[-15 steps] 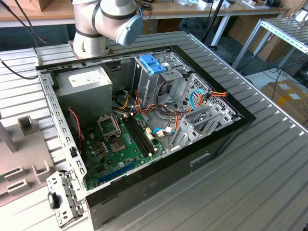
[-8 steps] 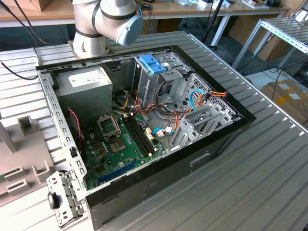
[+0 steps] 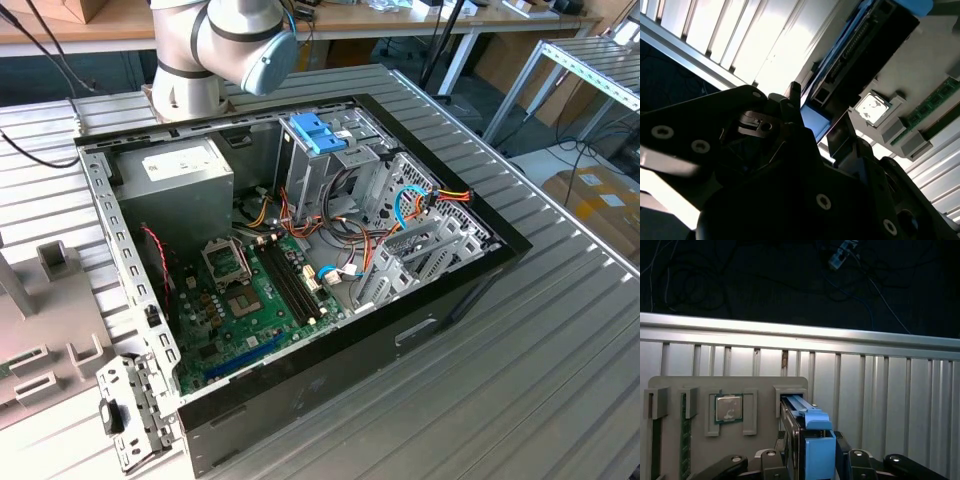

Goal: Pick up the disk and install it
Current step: 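Pick up the disk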

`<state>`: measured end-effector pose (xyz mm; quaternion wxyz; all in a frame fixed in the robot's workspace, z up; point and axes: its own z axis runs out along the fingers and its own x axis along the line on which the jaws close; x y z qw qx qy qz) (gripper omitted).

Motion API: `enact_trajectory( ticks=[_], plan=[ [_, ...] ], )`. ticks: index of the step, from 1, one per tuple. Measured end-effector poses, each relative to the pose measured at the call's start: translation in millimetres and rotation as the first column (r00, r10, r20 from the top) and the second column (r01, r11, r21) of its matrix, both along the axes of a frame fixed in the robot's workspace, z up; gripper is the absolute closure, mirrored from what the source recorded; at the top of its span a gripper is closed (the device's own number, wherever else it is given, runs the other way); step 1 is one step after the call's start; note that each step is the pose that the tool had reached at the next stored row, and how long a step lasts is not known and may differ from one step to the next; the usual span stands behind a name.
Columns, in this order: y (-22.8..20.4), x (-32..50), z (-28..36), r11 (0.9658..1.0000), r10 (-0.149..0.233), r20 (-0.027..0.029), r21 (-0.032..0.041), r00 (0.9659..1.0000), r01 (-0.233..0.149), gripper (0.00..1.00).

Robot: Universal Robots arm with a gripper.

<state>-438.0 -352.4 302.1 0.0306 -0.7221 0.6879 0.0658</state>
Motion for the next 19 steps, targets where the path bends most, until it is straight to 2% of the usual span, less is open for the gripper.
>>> enact_trajectory(
  ticks=[4, 12, 15, 19],
  plan=[
    [0.0, -0.1, -3.5, 1.0, 0.0, 0.0, 0.0, 1.0, 0.0, 0.52],
    [0.0, -0.1, -4.5, 1.0, 0.0, -0.0001, -0.0001, 1.0, 0.0, 0.52],
    [0.0, -0.1, -4.5, 1.0, 0.0, -0.0001, -0.0001, 1.0, 0.0, 0.61],
    [0.0, -0.1, -4.5, 1.0, 0.0, -0.0001, 0.0, 1.0, 0.0, 0.61]
  ],
)
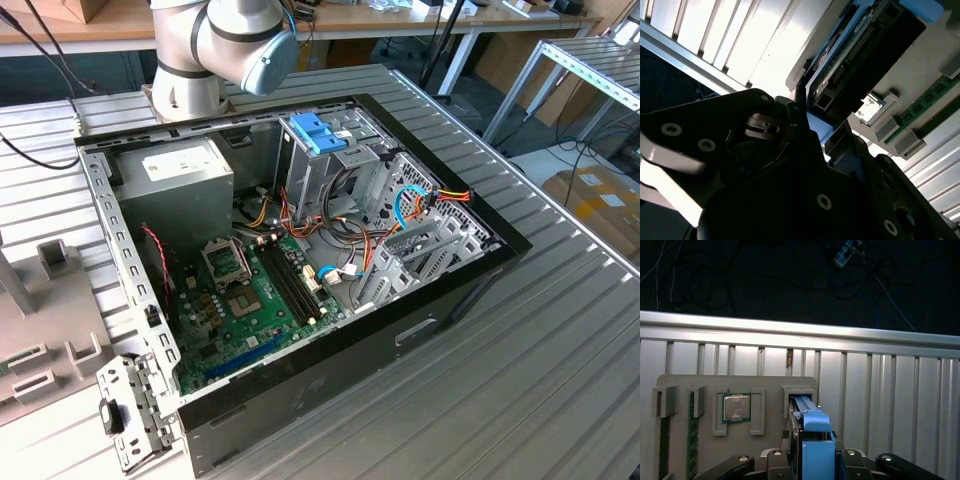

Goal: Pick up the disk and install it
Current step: 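Pick up the disk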

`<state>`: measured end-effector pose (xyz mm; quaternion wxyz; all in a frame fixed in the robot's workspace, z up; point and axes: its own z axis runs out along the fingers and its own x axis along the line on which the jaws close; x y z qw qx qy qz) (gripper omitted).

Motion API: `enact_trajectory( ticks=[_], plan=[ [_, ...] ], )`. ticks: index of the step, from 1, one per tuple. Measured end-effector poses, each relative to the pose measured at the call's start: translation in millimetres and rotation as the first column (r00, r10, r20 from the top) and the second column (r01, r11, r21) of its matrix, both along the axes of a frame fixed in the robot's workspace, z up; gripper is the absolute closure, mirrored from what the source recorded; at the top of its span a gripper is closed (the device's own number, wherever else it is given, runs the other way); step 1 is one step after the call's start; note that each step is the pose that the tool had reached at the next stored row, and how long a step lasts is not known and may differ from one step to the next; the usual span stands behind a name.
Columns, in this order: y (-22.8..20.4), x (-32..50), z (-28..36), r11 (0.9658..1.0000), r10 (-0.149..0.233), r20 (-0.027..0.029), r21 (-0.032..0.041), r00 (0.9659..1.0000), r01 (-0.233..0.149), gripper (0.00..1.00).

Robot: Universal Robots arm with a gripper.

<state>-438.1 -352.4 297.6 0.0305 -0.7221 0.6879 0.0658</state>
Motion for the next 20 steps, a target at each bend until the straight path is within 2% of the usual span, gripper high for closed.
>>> enact_trajectory(
  ticks=[13, 20],
  plan=[
    [0.0, 0.0, -0.1, 1.0, 0.0, 0.0002, 0.0, 1.0, 0.0, 0.61],
    [0.0, 0.0, 4.1, 1.0, 0.0, 0.0, -0.0001, 1.0, 0.0, 0.61]
  ],
)
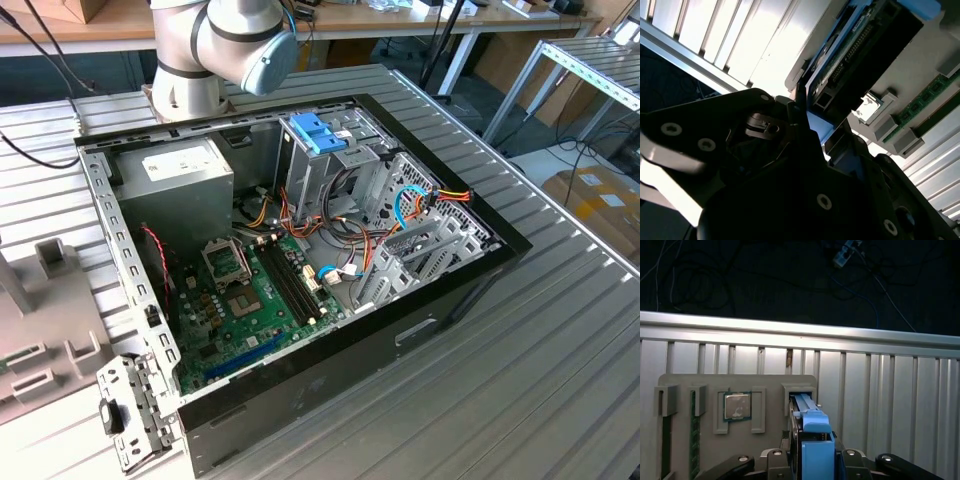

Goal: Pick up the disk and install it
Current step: 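Pick up the disk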

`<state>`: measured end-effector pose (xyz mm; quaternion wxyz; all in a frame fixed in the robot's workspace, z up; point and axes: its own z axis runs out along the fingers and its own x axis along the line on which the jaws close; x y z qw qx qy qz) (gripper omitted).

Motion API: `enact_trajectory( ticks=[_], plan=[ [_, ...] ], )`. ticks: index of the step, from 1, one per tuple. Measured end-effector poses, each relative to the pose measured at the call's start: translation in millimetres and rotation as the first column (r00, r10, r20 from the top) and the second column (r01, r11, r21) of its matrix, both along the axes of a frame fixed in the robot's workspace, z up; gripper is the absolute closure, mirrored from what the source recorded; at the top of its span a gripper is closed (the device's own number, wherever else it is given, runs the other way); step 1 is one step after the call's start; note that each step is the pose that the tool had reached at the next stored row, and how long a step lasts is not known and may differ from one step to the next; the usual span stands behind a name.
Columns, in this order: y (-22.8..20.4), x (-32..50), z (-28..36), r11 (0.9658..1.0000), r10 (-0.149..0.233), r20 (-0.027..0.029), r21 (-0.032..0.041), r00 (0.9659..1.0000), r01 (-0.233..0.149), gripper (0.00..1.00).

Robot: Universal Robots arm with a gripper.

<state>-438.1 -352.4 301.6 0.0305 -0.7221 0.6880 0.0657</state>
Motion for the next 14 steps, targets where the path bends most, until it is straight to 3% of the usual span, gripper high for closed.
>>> enact_trajectory(
  ticks=[6, 14],
  plan=[
    [0.0, 0.0, 4.8, 1.0, 0.0, 0.0002, 0.0, 1.0, 0.0, 0.61],
    [0.0, 0.0, 5.3, 1.0, 0.0, 0.0, 0.0, 1.0, 0.0, 0.61]
  ],
)
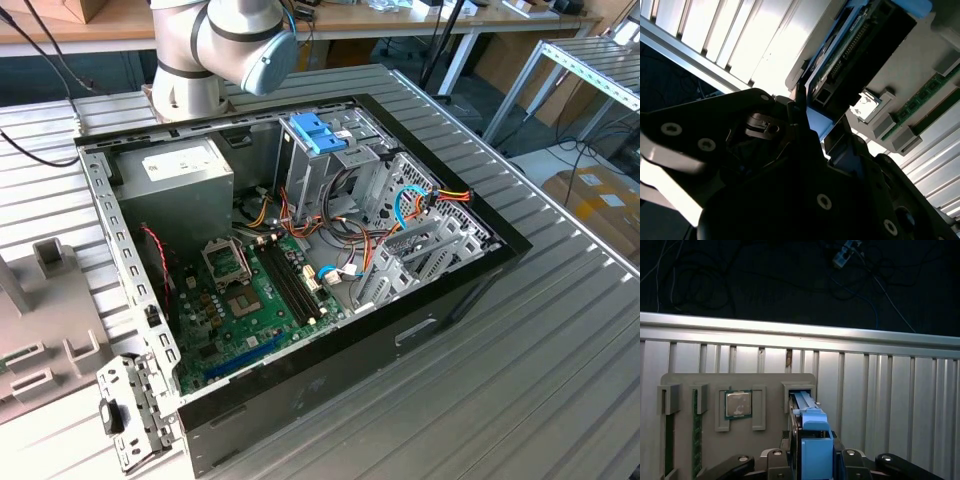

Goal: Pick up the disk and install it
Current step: 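Pick up the disk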

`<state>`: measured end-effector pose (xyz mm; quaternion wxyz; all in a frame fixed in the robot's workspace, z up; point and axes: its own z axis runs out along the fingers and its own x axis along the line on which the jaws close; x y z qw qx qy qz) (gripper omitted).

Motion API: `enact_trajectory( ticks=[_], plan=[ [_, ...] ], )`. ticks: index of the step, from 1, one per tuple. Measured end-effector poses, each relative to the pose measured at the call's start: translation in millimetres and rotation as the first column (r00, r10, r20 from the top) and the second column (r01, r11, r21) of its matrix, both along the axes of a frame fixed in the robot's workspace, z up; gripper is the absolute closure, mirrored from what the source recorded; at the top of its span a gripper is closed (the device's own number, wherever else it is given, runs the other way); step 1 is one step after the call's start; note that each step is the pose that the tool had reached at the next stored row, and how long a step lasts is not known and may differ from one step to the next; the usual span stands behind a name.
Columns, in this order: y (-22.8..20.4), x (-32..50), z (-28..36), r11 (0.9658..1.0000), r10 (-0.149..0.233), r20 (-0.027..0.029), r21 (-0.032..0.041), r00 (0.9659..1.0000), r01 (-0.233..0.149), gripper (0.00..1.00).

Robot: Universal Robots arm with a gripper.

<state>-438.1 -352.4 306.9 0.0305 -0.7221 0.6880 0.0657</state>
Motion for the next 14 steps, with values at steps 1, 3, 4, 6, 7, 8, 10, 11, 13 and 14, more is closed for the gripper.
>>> enact_trajectory(
  ticks=[1, 3, 4, 6, 7, 8, 10, 11, 13, 14],
  plan=[
    [0.0, 0.0, 0.0, 1.0, 0.0, 0.0, 0.0, 1.0, 0.0, 0.61],
    [0.0, 0.0, 0.1, 1.0, 0.0, -0.0001, 0.0, 1.0, 0.0, 0.62],
    [0.0, 0.0, 0.0, 1.0, 0.0, 0.0, 0.0, 1.0, 0.0, 0.62],
    [0.0, 0.0, 0.1, 1.0, 0.0, 0.0, 0.0, 1.0, 0.0, 0.62],
    [0.0, 0.0, 0.1, 1.0, 0.0, 0.0, 0.0, 1.0, 0.0, 0.62],
    [0.0, 0.0, 0.1, 1.0, 0.0, 0.0, 0.0, 1.0, 0.0, 0.62],
    [0.0, 0.0, 0.1, 1.0, 0.0, 0.0, 0.0, 1.0, 0.0, 0.62],
    [0.0, 0.0, 0.1, 1.0, 0.0, -0.0001, 0.0, 1.0, 0.0, 0.62],
    [0.0, 0.0, 0.1, 1.0, 0.0, 0.0, 0.0, 1.0, 0.0, 0.62],
    [0.0, 0.0, 0.1, 1.0, 0.0, 0.0, 0.0, 1.0, 0.0, 0.62]
  ],
)
